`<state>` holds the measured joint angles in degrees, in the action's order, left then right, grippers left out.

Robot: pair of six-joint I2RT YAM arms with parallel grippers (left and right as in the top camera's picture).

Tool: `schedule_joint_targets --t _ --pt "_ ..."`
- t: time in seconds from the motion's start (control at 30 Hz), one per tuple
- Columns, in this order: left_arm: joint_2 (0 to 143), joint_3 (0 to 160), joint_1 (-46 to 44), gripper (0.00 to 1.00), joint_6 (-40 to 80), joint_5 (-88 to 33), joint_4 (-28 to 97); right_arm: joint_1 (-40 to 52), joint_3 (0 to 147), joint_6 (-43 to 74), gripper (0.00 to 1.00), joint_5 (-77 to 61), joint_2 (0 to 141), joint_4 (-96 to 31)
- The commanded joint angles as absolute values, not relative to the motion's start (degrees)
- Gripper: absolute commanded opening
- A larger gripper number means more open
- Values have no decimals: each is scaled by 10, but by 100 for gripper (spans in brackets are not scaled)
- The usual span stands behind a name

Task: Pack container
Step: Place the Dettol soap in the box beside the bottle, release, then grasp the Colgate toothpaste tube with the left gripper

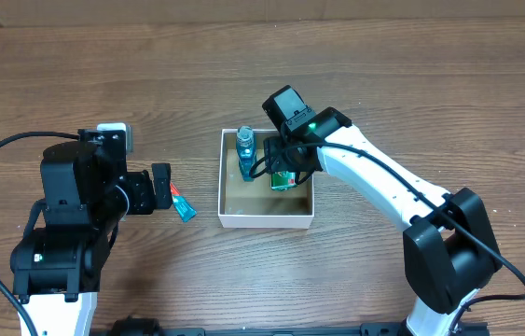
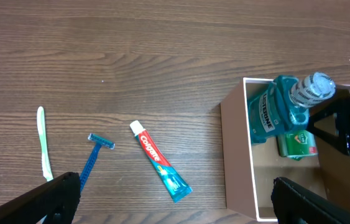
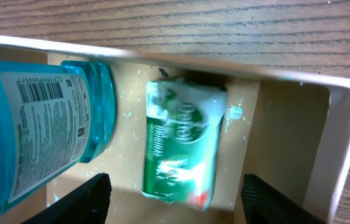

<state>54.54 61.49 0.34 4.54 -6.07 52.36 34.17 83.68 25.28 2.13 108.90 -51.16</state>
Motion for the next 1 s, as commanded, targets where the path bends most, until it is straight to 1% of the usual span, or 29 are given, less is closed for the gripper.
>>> schedule_joint_targets --t 0.0,0.1,0.2,0.27,0.37,0.4,0.47,0.53,0.6,0.7,0.87,0.97 --pt "544 628 0 100 51 -69 523 341 851 253 70 29 1093 -516" --pt "544 628 0 100 51 -69 525 341 870 253 72 36 1061 -536" --pt "544 628 0 100 51 -69 525 341 911 256 73 92 999 -577" --pt "544 628 0 100 51 -69 525 332 929 256 76 122 950 -586" --pt "544 628 0 100 51 -69 525 286 931 256 94 130 891 -584" --pt "544 628 0 100 51 -69 525 265 931 256 96 128 882 -589" --pt "544 628 0 100 47 -69 527 198 931 255 97 107 875 -620" --pt "544 628 0 100 43 -69 527 150 930 256 97 83 874 -653" --pt "544 628 0 100 45 -68 538 121 929 253 98 81 864 -685" --pt "544 628 0 100 108 -16 579 96 899 242 99 83 818 -714" --pt "550 628 0 100 188 -15 625 57 804 237 100 71 737 -739" --pt "582 628 0 100 222 -15 630 10 762 195 100 27 721 -749"
